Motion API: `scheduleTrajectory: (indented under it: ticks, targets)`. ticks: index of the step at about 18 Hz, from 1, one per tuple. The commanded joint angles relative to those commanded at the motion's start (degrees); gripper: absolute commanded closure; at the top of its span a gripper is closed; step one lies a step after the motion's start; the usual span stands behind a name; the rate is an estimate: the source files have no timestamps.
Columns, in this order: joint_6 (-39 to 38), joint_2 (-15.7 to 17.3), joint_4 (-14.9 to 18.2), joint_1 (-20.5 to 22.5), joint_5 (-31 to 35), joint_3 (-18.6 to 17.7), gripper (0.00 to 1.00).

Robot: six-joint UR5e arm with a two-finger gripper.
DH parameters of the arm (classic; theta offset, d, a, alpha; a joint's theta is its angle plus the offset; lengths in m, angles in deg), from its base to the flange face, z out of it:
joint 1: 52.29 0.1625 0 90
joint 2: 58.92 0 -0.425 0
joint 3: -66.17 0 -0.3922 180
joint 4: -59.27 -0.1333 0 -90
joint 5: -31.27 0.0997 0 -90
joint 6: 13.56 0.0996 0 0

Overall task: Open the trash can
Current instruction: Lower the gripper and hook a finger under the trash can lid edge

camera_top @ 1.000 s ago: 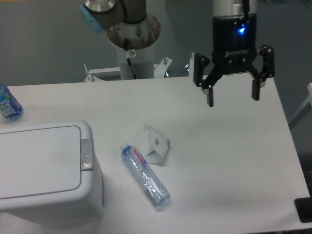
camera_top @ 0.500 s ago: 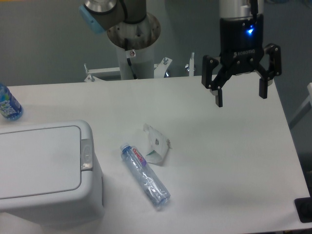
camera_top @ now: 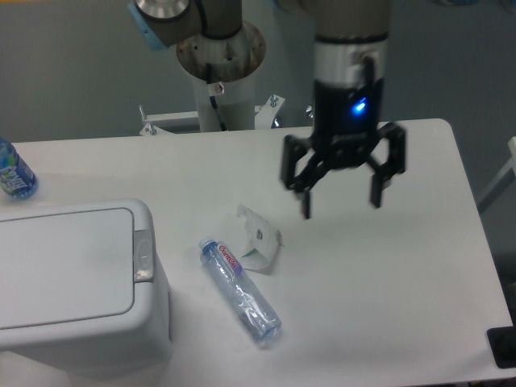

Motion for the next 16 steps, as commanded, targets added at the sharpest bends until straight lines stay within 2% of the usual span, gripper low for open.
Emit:
scheduleTrajectory:
  ticks: [5, 8, 16]
  targets:
    - [-3.7, -1.0, 0.0, -3.7, 0.0, -0.5, 0.0]
    - [-4.7, -0.4, 0.0, -4.6, 0.0, -1.8, 0.0]
    - [-7.5, -0.3, 0.0, -7.7, 0.0, -2.2, 0.0]
